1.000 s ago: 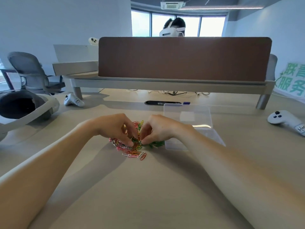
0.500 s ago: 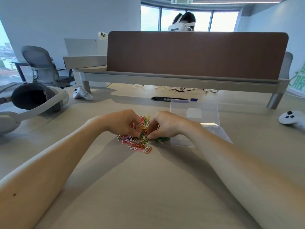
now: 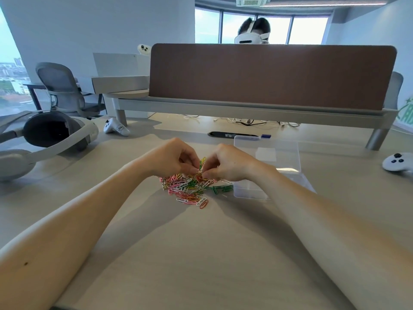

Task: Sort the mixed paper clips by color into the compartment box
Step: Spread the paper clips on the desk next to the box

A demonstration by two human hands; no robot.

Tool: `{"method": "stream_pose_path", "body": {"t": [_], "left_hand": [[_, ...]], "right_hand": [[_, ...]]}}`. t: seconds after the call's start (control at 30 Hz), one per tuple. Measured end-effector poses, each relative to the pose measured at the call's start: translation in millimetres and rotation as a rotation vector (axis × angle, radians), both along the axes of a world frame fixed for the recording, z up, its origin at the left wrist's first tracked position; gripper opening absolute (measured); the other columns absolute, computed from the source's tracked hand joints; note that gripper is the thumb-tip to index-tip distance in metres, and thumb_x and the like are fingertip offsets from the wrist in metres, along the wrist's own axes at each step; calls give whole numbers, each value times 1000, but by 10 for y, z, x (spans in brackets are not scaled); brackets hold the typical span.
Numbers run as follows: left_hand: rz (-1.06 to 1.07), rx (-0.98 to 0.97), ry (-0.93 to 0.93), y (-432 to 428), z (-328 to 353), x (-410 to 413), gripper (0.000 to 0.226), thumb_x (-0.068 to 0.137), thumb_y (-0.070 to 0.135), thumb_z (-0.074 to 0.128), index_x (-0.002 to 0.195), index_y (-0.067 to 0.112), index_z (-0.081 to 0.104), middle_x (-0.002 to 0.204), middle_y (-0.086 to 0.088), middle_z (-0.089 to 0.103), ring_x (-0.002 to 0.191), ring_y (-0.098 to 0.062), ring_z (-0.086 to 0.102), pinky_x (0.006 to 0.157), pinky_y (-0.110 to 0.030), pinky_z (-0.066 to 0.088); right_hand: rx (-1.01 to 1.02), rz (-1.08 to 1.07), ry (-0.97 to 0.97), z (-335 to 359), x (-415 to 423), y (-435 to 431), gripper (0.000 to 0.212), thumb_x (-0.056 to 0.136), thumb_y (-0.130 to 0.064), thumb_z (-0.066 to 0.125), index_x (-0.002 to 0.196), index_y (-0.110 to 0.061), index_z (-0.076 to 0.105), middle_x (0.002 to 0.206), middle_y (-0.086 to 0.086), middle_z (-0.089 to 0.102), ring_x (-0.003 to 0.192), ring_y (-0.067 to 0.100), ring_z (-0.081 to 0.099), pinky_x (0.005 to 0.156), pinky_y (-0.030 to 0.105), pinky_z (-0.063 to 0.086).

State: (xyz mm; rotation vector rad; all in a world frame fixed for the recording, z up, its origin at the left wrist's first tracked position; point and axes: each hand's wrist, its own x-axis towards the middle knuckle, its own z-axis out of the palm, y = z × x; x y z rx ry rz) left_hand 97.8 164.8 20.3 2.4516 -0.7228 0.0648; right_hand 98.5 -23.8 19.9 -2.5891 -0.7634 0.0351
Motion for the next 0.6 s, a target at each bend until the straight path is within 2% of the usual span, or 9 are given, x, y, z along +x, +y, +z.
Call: {"method": "stream_pose_path", "body": {"t": [0.13, 0.23, 0.4, 0.6], "left_hand": [[20, 22, -8, 33, 8, 6, 10, 80, 9, 74, 89, 13, 74, 78, 2, 72, 68, -10, 69, 72, -21, 57], [9, 61, 35, 57, -19, -1, 13, 79, 12, 76, 92, 15, 75, 82, 5, 73, 72, -6, 68, 73, -16, 55], [33, 130, 29, 90, -55, 2, 12, 81, 13, 74, 90, 21, 75, 80, 9, 72, 68, 0, 64, 66, -10, 50], [41, 170, 19, 133, -94, -7, 12, 84, 15, 71, 93, 23, 75, 80, 15, 69, 68, 5, 60, 65, -8, 46]], "right_hand": [[-72, -46, 1, -24, 12, -19, 11, 85, -23, 73, 93, -16, 76, 82, -2, 71, 70, 8, 64, 64, 21, 48], [-69, -77, -30, -42, 18, -29, 7, 81, -22, 77, 86, -19, 75, 82, -6, 68, 78, 9, 63, 65, 21, 48], [-98, 97, -41, -26, -72, 82, 12, 84, -26, 75, 95, -21, 77, 74, -19, 58, 72, -1, 53, 60, 14, 39], [-172, 110, -42, -119, -74, 128, 11, 85, -25, 72, 95, -21, 77, 77, -15, 57, 75, 5, 51, 60, 18, 37]]}}
